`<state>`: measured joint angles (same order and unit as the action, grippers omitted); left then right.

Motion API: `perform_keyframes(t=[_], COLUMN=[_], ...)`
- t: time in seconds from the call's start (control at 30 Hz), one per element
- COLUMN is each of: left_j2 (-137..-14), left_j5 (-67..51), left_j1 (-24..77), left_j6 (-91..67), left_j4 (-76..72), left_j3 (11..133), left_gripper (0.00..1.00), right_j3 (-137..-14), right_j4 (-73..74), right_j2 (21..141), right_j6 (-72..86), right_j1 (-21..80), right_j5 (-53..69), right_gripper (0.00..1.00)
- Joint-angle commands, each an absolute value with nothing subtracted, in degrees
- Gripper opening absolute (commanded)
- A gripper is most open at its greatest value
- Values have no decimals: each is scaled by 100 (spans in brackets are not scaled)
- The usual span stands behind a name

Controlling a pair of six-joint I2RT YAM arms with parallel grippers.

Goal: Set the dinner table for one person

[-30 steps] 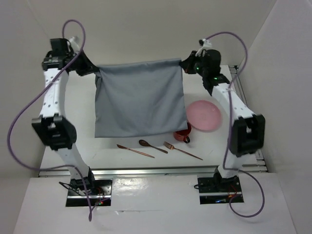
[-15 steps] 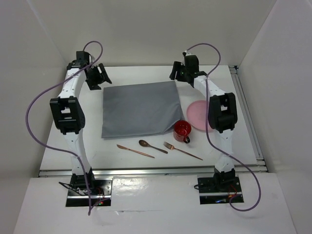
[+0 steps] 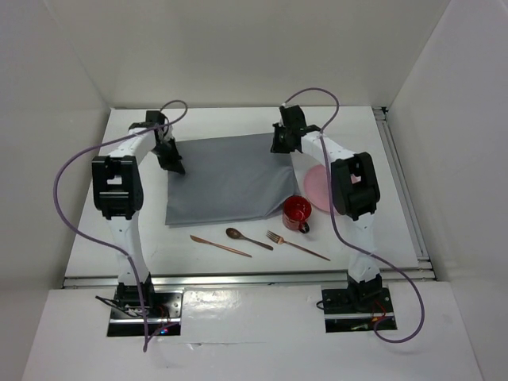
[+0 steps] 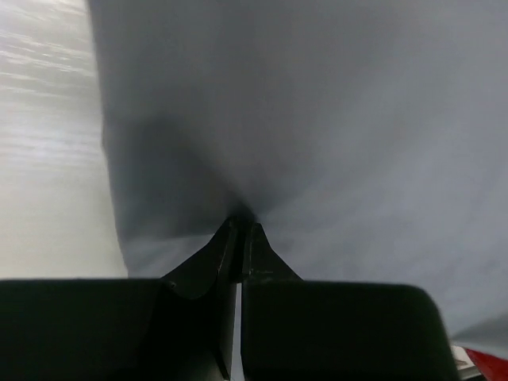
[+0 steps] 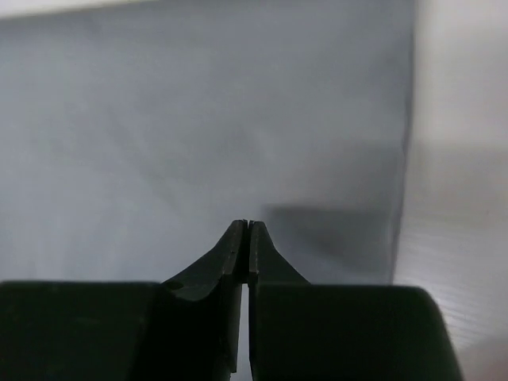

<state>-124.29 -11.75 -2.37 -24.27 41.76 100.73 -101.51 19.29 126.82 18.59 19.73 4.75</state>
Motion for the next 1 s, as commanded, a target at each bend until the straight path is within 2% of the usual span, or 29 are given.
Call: perform_keyframes(t=[0.0, 0.1, 0.27, 0.5, 0.67, 0.97], left_j2=[-12848, -13059, -13737, -13667, -13956, -14010], left_j5=[-888, -888, -888, -940, -1002, -1125], left_j1=[-167, -105, -44, 9, 9, 114], left_j6=[-2522, -2522, -2470, -2522, -2470, -2408], left_j4=[4245, 4245, 4658, 4413, 4482, 4535], left_j3=[10396, 10529, 11566, 11355, 11654, 11900], left_gripper=[0, 0, 0, 0, 1, 4], right_j3=[-9942, -9721, -9343, -9018, -8992, -8674], right_j4=[2224, 2171, 2232, 2258, 2469, 2443], right_j2=[12876, 12876, 12806, 12700, 12700, 12560], right_j6=[2258, 2496, 2786, 2892, 2892, 3076], right_j1=[1916, 1916, 1811, 1811, 1758, 1758], right_j5=[142, 27, -79, -474, -702, -581], right_gripper=[0, 0, 0, 0, 0, 0])
